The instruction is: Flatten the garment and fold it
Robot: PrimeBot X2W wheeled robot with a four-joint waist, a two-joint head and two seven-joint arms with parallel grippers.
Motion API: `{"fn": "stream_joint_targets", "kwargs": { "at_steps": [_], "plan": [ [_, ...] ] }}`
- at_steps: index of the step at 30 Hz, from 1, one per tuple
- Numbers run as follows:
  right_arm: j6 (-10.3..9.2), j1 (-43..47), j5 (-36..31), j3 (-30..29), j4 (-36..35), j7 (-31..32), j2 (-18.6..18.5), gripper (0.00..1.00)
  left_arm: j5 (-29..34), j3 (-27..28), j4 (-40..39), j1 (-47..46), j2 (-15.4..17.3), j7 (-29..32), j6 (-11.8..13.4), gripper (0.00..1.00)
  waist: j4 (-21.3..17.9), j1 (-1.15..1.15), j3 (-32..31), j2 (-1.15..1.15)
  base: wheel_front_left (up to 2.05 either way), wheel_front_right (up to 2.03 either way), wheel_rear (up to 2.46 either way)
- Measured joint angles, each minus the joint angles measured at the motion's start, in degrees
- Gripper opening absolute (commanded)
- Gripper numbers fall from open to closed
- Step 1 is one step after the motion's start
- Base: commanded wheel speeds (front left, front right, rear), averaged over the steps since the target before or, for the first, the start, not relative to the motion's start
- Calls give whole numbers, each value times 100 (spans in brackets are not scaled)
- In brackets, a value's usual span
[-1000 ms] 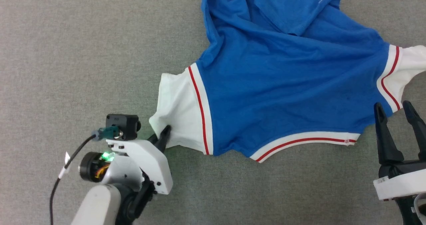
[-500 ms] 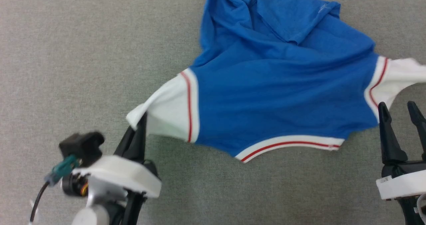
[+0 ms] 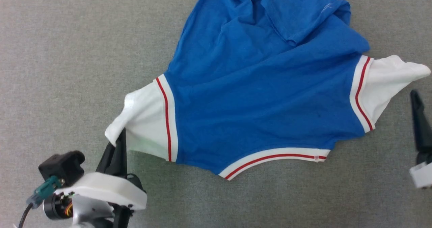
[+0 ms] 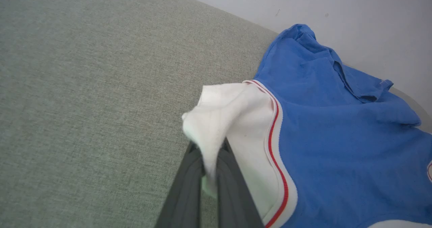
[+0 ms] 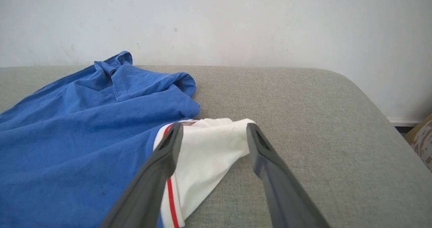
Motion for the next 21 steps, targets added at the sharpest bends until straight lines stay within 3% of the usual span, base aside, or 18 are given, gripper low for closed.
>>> {"fn": "stream_joint_targets", "kwargs": {
  "at_steps": [5, 11, 21],
  "plan": [
    [-1, -444, 365, 146, 27, 717, -1118, 100, 140, -125, -2, -245, 64, 115, 1, 0, -56, -1, 120, 0, 0, 0, 0],
    [0, -909, 957, 809, 487, 1394, -2264, 100, 189, -319, -11, -486, 40, 170, -1, 0, -78, 0, 328, 0, 0, 0, 0],
    [0, -1543, 1322, 1496, 1256, 1454, -3227, 100, 250, -611, 27, -626, -43, 197, -11, 0, 154, 0, 601, 0, 0, 0, 0]
  ]
}}
